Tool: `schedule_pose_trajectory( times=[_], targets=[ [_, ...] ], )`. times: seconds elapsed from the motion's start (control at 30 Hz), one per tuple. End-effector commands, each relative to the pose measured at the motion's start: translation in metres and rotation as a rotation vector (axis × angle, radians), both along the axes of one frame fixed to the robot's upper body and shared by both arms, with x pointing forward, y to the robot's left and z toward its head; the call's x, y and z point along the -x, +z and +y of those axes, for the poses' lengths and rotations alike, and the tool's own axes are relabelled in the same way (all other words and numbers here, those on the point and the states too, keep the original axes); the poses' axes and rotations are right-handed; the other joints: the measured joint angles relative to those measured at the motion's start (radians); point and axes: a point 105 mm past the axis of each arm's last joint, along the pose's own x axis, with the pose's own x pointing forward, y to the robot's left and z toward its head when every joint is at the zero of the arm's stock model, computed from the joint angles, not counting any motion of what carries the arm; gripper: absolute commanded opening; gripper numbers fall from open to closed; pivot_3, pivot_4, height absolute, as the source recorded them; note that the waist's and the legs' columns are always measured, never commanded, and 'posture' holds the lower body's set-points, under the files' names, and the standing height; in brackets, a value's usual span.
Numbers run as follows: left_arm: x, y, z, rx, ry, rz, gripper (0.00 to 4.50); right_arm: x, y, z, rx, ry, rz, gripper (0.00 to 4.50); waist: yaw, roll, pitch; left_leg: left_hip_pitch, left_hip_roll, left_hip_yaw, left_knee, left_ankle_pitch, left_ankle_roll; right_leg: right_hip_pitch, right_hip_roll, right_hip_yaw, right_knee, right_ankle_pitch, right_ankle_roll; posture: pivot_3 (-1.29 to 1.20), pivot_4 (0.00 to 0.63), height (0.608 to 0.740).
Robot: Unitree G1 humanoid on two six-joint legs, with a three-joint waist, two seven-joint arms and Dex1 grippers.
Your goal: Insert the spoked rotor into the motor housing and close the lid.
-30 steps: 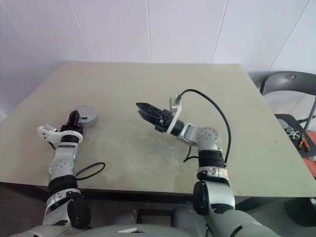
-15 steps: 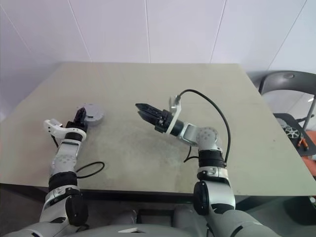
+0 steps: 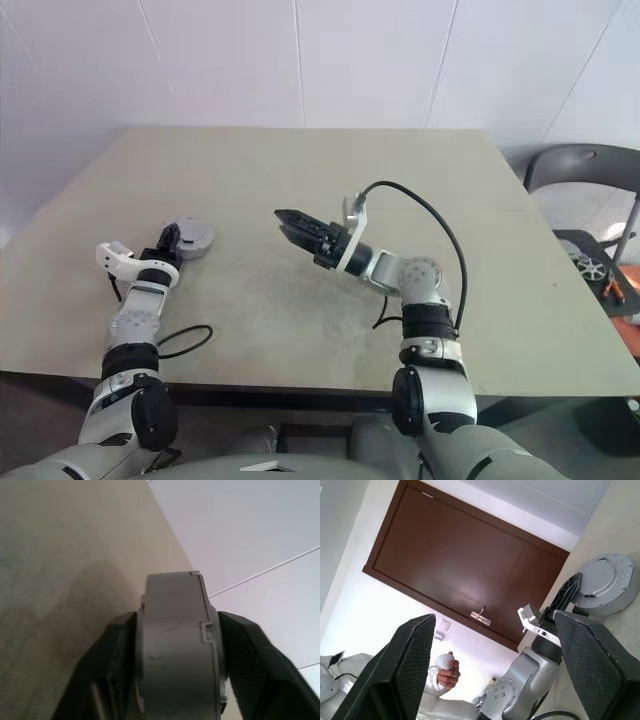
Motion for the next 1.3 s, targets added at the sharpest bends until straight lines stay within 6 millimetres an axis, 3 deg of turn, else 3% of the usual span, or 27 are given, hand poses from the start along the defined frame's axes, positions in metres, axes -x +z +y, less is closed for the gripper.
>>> schedule_pose_trajectory(
  times=[0.03,0.1,0.3,0.5,0.6,0.67,0.8,0.87,1.07,1.17,1.23,1.3],
  targets=[
    [-0.004,0.022,0.013,-0.048,0.046,-0.053,3.82,-0.001,0.009,0.001,-0.022,0.0,-0.033,3.93,0.0,0.0,0.0,0.0,0.0,0.0,0.0,0.0,0.0,0.0,0.0,0.0,0.0,0.0,0.0,0.0,0.0,0.74],
    [-0.003,0.021,0.016,-0.068,0.065,-0.039,4.47,-0.001,0.009,0.001,-0.021,0.0,-0.033,3.93,0.0,0.0,0.0,0.0,0.0,0.0,0.0,0.0,0.0,0.0,0.0,0.0,0.0,0.0,0.0,0.0,0.0,0.74],
    [0.001,0.016,0.031,-0.1,0.152,0.004,4.49,-0.001,0.009,0.001,-0.02,-0.001,-0.031,3.93,-0.011,0.0,0.0,0.001,0.0,0.0,0.0,0.0,0.0,0.0,0.0,0.0,0.002,0.0,0.0,0.0,0.0,0.74],
    [0.019,0.003,0.066,-0.232,0.355,0.148,4.49,-0.002,0.006,0.001,-0.012,-0.005,-0.025,3.93,-0.012,0.0,0.0,0.002,0.0,0.0,0.0,0.0,0.0,0.0,0.0,0.0,0.002,0.001,0.001,0.0,0.0,0.74],
    [0.022,0.003,0.072,-0.34,0.381,0.194,4.49,-0.002,0.005,0.001,-0.008,-0.011,-0.027,3.93,-0.01,0.0,0.0,0.002,0.0,0.0,0.0,0.0,0.0,0.0,0.0,0.0,0.003,0.001,0.001,0.0,0.0,0.74],
    [0.016,0.017,0.063,-0.498,0.327,0.16,4.49,-0.007,0.003,0.0,0.033,-0.054,-0.051,3.93,-0.01,0.0,0.0,0.001,0.0,0.0,0.0,0.0,0.0,0.0,0.0,0.0,0.003,0.001,0.001,0.0,0.0,0.74],
    [0.007,0.07,0.018,-0.622,0.097,-0.159,4.49,-0.024,0.0,-0.002,0.218,-0.213,-0.214,3.93,-0.005,-0.001,0.0,0.0,0.0,0.0,0.001,0.0,0.0,-0.001,0.0,0.0,0.002,0.001,0.001,0.0,0.0,0.74],
    [0.01,0.084,-0.004,-0.707,-0.026,-0.244,4.49,-0.03,-0.002,-0.003,0.334,-0.269,-0.322,3.93,-0.005,-0.001,0.0,-0.001,0.0,0.001,0.0,0.0,0.0,-0.001,-0.001,0.0,0.002,0.0,0.0,0.0,0.0,0.74],
    [0.032,0.096,-0.055,-0.837,-0.398,-0.402,4.49,-0.043,0.0,-0.01,0.533,-0.386,-0.57,3.93,-0.017,0.0,0.0,0.001,0.0,0.002,-0.002,0.0,0.0,-0.001,-0.001,0.002,0.002,-0.001,-0.002,0.0,0.0,0.74],
    [0.046,0.092,-0.068,-0.889,-0.548,-0.417,4.49,-0.049,-0.009,-0.023,0.63,-0.432,-0.618,3.93,-0.014,0.0,0.0,0.001,0.0,0.002,-0.002,0.0,0.0,-0.002,0.0,0.001,0.003,-0.001,-0.002,0.0,0.0,0.74],
    [0.052,0.089,-0.072,-0.923,-0.602,-0.41,4.5,-0.048,-0.013,-0.028,0.653,-0.428,-0.644,4.49,-0.014,0.001,0.0,0.001,0.0,0.002,-0.001,0.0,0.0,-0.002,0.0,0.001,0.003,-0.001,-0.002,0.0,0.0,0.74],
    [0.054,0.089,-0.07,-0.95,-0.608,-0.399,4.5,-0.045,-0.013,-0.03,0.631,-0.428,-0.646,4.49,-0.012,0.001,0.0,0.001,0.0,0.002,0.0,0.0,0.0,-0.001,0.0,0.001,0.003,-0.001,-0.002,0.0,0.0,0.74]
  ],
)
